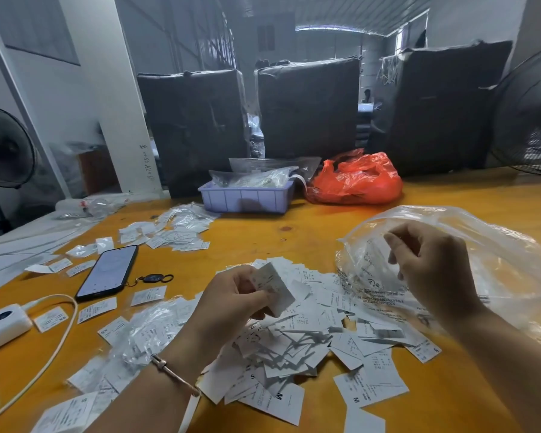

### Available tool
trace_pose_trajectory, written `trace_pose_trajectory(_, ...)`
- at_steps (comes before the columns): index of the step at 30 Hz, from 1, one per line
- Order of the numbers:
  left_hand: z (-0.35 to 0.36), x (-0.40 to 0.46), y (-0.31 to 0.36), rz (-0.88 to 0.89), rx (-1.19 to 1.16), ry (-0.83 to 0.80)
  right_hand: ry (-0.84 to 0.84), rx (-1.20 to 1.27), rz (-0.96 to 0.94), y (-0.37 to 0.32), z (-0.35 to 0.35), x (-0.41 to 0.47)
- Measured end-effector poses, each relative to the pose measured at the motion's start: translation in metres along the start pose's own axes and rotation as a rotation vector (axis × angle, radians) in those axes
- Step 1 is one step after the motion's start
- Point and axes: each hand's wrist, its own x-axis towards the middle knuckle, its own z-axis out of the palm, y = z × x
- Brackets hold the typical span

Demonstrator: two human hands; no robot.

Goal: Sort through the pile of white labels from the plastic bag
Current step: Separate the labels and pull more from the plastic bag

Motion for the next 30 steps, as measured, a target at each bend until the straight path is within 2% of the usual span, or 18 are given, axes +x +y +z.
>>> trace_pose_trajectory(4, -0.001, 0.001, 0.002, -0.039, -0.115, -0.024, -0.188, 0.651, 0.392, -0.016, 0.004, -0.004)
trace_pose_trajectory(7, -0.002, 0.001, 0.003, -0.073, -0.233, -0.066, -0.336, 0.857, 0.530, -0.027, 0.011, -0.010)
trace_pose_trajectory(12, -0.002, 0.001, 0.004, -0.075, -0.325, -0.178, -0.438, 0.766, 0.433, -0.041, 0.017, -0.021)
trace_pose_trajectory(18, 0.004, -0.003, 0.007, -0.022, -0.299, -0.356, -0.414, 0.896, 0.436, -0.056, 0.025, -0.032)
trace_pose_trajectory(24, 0.012, -0.006, 0.008, 0.018, -0.138, -0.242, -0.403, 0.911, 0.377, -0.063, 0.025, -0.038)
trace_pose_trajectory(26, 0.012, -0.005, 0.008, 0.027, -0.172, -0.187, -0.401, 0.821, 0.332, -0.064, 0.023, -0.036)
trace_pose_trajectory(30, 0.012, -0.005, 0.009, 0.080, -0.217, -0.142, -0.565, 0.548, 0.198, -0.063, 0.021, -0.034)
